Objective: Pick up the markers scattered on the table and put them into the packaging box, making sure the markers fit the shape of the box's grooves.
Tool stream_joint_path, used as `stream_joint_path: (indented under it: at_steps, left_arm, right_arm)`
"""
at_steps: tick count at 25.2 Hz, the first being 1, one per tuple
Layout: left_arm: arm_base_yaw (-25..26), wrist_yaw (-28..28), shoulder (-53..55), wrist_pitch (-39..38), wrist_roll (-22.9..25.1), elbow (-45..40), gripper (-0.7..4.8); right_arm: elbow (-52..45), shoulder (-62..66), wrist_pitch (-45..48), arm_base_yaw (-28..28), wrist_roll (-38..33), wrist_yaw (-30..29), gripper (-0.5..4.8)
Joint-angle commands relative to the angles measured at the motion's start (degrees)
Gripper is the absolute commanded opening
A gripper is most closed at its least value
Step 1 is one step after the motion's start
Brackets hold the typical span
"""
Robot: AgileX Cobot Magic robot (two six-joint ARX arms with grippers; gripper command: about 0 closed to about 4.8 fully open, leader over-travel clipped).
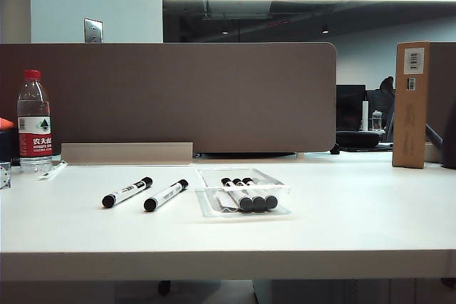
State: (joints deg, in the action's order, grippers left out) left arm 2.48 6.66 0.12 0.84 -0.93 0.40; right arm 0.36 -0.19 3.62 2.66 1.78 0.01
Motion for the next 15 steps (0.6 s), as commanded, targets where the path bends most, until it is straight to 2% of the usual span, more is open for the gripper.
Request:
stream_joint_path:
  at_steps: [1, 4, 8, 10, 11, 12, 14, 15]
  left_arm:
    - [0.07, 0.02, 0.02, 0.5, 0.04, 0.04, -0.05]
    - [0.07, 0.04, 0.02, 0.5, 0.04, 0.04, -0.04]
    - [0.07, 0.04, 0.02, 0.5, 0.0, 0.04, -0.05]
    - [0.07, 0.55, 0.02, 0.5, -1.86, 0.04, -0.05]
    - [0.07, 2.45, 0.02, 0.5, -6.12, 0.04, -0.05]
    - [0.07, 3.45, 0.02, 0.52, -8.55, 0.04, -0.05]
    - [0.07, 7.15, 0.02, 2.1, -22.01, 0.04, -0.05]
    - [0.07, 7.98, 0.02, 2.78, -26.47, 0.04, -0.05]
  right_arm:
    - [-0.28, 0.07, 0.9, 0.07, -0.11, -0.2, -0.06]
    - [-0.28, 0.07, 0.92, 0.07, -0.81, -0.72, -0.06]
    - [-0.28, 0.07, 0.94, 0.07, -0.81, -4.59, -0.06]
    - [-0.28, 0.07, 1.49, 0.07, -2.38, -7.19, -0.06]
    - [-0.28, 0.07, 2.34, 0.07, -6.99, -10.91, -0.06]
    - [-0.28, 0.07, 2.6, 0.07, -8.94, -12.24, -0.06]
    - [-0.28, 0.07, 3.58, 0.11, -17.92, -16.0, -0.06]
    - [-0.28, 0.07, 4.26, 0.11, -21.99, -16.81, -0.06]
